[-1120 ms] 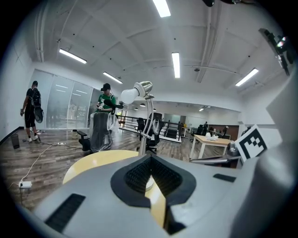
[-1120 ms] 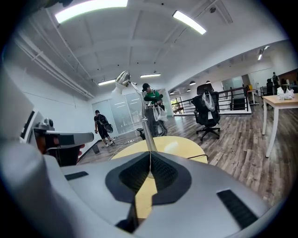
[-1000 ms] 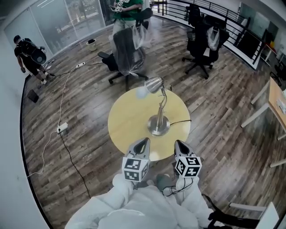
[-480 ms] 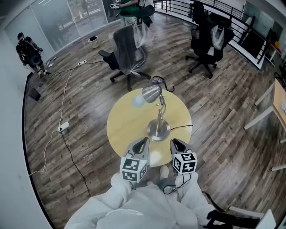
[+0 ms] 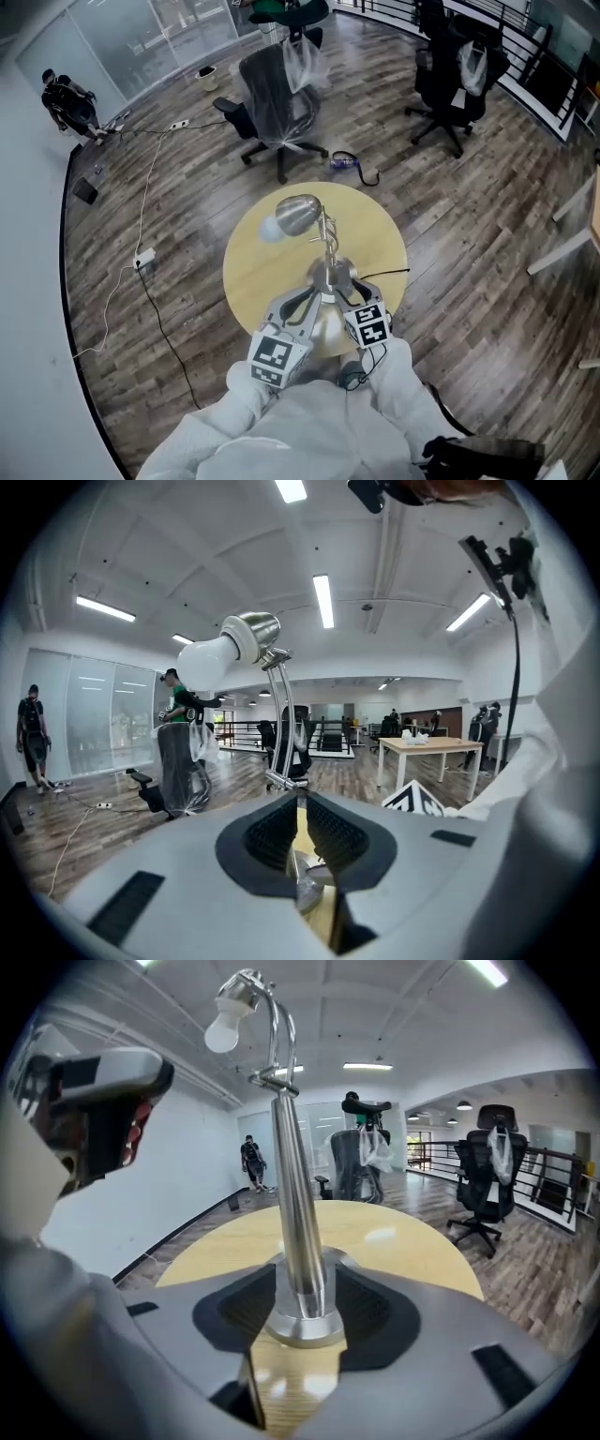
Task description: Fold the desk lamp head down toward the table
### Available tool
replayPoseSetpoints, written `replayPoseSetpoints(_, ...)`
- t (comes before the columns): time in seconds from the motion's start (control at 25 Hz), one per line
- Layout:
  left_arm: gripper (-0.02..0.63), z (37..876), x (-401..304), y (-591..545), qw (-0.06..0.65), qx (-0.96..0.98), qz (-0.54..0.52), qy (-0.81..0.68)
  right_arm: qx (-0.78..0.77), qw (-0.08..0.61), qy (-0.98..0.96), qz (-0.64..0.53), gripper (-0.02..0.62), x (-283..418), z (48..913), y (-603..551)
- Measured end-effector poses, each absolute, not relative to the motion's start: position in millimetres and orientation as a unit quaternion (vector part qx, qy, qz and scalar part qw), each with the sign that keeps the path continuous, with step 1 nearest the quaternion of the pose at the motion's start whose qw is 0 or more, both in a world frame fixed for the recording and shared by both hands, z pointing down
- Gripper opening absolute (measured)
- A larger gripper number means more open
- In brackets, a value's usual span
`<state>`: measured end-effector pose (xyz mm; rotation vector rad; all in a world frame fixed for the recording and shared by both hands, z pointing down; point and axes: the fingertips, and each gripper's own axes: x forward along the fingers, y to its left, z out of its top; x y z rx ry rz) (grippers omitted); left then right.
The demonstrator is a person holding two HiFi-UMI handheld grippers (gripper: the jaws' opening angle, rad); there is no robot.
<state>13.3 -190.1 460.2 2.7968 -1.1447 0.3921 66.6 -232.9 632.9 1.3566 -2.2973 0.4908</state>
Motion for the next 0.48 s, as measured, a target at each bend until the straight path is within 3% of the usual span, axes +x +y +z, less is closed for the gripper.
replayPoseSetpoints(0.28,0.138,448.9,37.9,-209.0,0.047,0.913,0.117,-0.388,0.431,0.237,-0.860,0.140,0.195,50.5,650.5,-264.0)
replayPoseSetpoints(0.48,0.152,417.1,47.2,-232.8,-0.012,0.879,0.089,-0.469,0.403,0.277,-0.864,0.120,0.195,51.1,671.0,-265.0)
